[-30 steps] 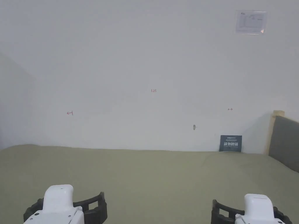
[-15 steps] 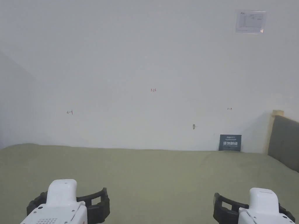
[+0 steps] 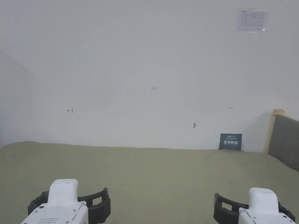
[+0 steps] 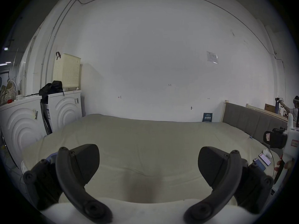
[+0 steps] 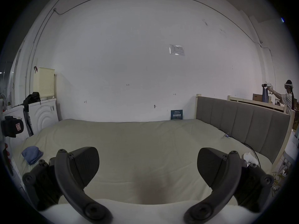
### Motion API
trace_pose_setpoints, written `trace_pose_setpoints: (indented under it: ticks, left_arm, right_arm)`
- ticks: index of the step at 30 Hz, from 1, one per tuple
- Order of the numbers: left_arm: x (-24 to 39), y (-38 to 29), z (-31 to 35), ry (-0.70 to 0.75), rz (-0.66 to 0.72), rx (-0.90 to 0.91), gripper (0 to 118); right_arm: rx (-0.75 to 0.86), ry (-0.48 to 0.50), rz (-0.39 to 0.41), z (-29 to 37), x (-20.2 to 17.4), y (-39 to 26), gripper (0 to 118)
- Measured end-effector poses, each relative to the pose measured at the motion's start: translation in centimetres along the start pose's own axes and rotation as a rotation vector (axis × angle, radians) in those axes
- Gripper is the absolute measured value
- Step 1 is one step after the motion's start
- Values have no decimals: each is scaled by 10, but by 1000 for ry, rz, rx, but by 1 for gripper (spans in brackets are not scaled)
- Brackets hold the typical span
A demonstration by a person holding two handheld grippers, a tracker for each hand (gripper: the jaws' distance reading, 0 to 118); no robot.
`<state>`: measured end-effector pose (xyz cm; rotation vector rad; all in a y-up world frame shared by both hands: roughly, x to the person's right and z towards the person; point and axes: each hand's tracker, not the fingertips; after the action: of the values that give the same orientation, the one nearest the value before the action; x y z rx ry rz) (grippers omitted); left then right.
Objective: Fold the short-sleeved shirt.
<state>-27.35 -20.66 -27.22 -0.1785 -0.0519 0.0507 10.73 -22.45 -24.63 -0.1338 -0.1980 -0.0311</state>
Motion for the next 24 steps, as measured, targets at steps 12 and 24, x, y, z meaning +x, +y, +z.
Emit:
trace_pose_setpoints:
  ticks: [12,24]
  left_arm:
    - [0,-4,0,10,-13,-5,118]
    - [1,-9,1,6,-24,-16,118]
  right_arm:
    - [12,5,-6,0,1,2,118]
    - [8,14,-1,1,2,-2,118]
